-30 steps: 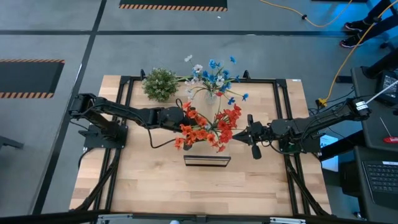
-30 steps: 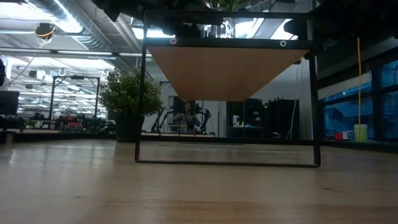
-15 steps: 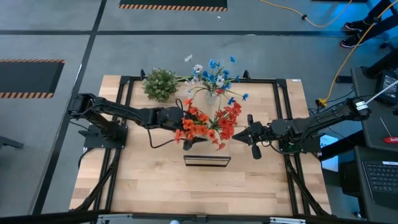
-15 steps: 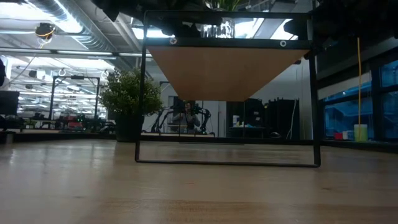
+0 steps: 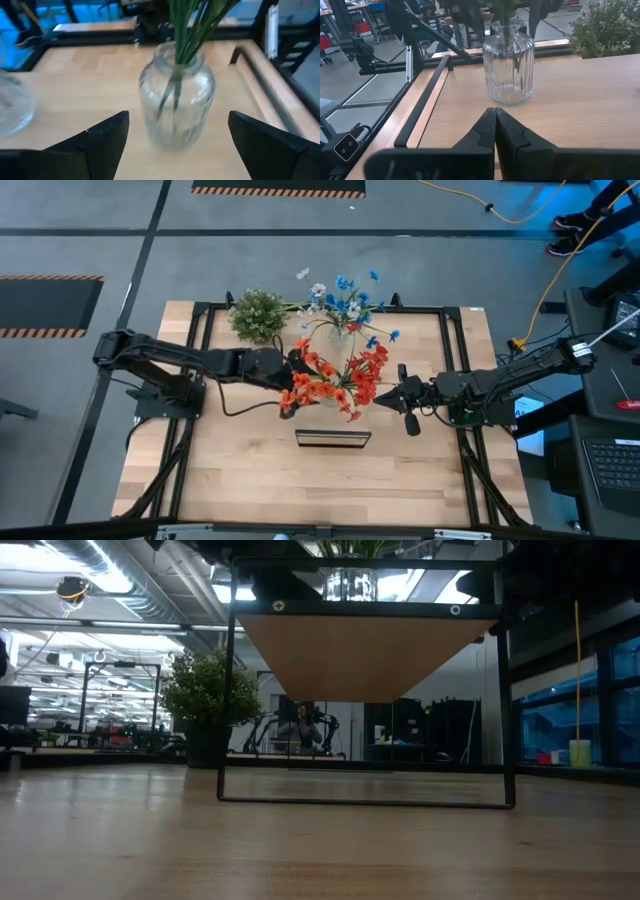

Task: Pick and place flowers into a vace then onto a shelf
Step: Return to Home Position

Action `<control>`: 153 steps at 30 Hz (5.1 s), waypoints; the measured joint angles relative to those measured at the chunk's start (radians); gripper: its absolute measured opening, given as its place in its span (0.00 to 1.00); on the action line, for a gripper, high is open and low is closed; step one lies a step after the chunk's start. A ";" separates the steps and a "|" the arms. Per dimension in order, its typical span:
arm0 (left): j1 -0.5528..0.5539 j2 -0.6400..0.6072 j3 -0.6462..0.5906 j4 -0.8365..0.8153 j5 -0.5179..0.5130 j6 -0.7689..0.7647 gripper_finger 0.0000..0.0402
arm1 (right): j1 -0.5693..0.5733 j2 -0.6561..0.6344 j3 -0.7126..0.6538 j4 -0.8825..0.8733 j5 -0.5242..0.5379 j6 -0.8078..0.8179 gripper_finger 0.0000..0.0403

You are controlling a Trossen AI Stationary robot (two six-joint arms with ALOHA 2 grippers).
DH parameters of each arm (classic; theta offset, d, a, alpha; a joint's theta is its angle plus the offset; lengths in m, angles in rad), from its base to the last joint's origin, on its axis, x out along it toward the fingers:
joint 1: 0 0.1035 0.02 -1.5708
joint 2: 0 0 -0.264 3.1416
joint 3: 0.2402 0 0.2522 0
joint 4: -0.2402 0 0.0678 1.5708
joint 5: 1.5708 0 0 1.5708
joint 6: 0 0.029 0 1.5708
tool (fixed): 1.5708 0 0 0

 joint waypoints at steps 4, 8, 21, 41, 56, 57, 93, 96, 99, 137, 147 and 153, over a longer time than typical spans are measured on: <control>-0.013 -0.029 -0.031 0.003 -0.071 0.033 0.82 | 0.000 0.000 0.000 0.000 0.000 -0.023 0.01; -0.025 -0.086 -0.084 0.016 -0.132 0.033 0.77 | 0.000 0.000 0.000 -0.001 0.000 -0.025 0.01; 0.007 -0.467 -0.409 0.143 -0.229 0.017 0.48 | -0.057 -0.134 0.000 -0.086 -0.002 -0.081 0.01; 0.143 -1.012 -0.725 0.145 -0.232 0.055 0.00 | -0.257 -0.679 0.000 -0.516 -0.164 -0.183 0.01; 0.169 -1.306 -0.905 0.223 -0.237 0.094 0.00 | -0.274 -0.847 -0.049 -0.563 -0.162 -0.179 0.01; 0.169 -1.315 -0.916 0.227 -0.234 0.093 0.00 | -0.274 -0.847 -0.063 -0.545 -0.163 -0.178 0.01; 0.167 -1.351 -0.927 0.189 -0.178 0.043 0.02 | -0.273 -0.847 -0.364 -0.136 -0.273 -0.194 0.01; 0.167 -1.351 -0.927 0.189 -0.177 0.043 0.02 | -0.273 -0.847 -0.364 -0.136 -0.272 -0.178 0.01; 0.167 -1.351 -0.927 0.189 -0.177 0.043 0.01 | -0.273 -0.847 -0.364 -0.136 -0.272 -0.178 0.01; 0.167 -1.351 -0.927 0.189 -0.177 0.043 0.02 | -0.273 -0.846 -0.364 -0.136 -0.272 -0.179 0.01; 0.167 -1.351 -0.927 0.189 -0.177 0.043 0.02 | -0.273 -0.846 -0.364 -0.136 -0.272 -0.179 0.01; 0.167 -1.351 -0.927 0.189 -0.177 0.043 0.01 | -0.273 -0.846 -0.364 -0.136 -0.272 -0.180 0.01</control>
